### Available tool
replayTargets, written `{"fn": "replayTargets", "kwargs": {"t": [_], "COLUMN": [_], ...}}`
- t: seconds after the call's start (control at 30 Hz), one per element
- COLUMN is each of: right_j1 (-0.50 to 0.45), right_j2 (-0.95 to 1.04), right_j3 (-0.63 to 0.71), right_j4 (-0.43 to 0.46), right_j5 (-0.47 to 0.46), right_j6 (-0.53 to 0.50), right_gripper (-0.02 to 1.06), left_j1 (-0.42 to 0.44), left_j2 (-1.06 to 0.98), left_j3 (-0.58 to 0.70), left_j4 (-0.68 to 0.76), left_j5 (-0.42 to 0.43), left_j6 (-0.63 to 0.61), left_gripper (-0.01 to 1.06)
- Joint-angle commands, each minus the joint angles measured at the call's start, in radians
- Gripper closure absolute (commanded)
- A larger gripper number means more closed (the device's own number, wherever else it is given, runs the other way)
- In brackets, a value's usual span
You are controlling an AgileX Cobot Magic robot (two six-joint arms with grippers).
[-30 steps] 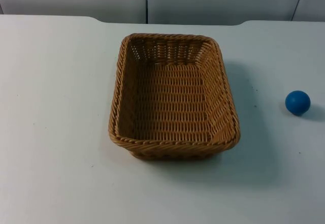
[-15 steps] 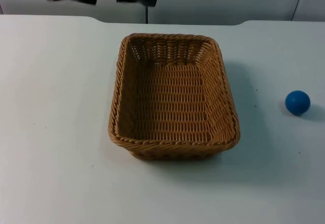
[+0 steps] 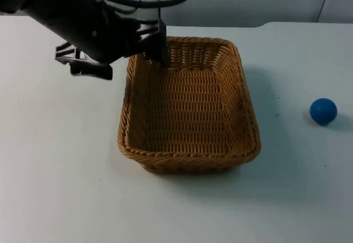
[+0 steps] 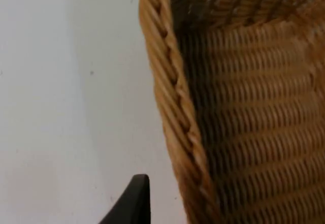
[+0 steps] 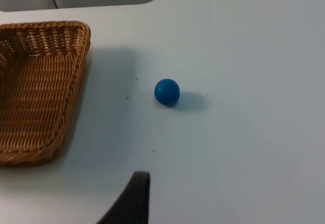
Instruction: Pick up the basket with the left hand and place the ball into the basket with the right hand.
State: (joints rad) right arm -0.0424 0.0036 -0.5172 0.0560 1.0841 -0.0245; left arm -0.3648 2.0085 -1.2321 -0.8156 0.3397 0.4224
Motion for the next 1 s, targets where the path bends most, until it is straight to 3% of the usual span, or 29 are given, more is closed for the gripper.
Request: {"fn": "replayTargets", "kwargs": {"t": [0.0,0.1,0.23,0.43,0.97], "right_j1": [0.004,0.004,0.004,0.004,0.004], "right_j2": [-0.004,-0.004,-0.004,-0.004,-0.004], "right_j3": [0.008,0.008,0.008,0.008,0.008], "right_j4": [0.002,0.002,0.002,0.002,0.002], "right_j5": [-0.005,-0.005,-0.005,-0.005,-0.005], "right_j6": [-0.003,-0.003,-0.003,-0.003,-0.003], "right_gripper": [0.0,0.0,0.0,0.0,0.0], "left_j1": [-0.008,-0.008,-0.008,-0.014,-0.026], "left_j2": [0.029,0.093,0.128,0.174,0.224], "left_j3": [-0.027,-0.114,-0.178,-0.238,-0.244], "left_j4": [0.096,0.316,0.413,0.433,0.437], "left_j5": [0.027,0.127,0.168,0.21,0.204], "left_j6": [-0.112,-0.307,-0.382,-0.417,-0.505], "left_gripper": [0.02,0.02,0.02,0.02,0.02]}}
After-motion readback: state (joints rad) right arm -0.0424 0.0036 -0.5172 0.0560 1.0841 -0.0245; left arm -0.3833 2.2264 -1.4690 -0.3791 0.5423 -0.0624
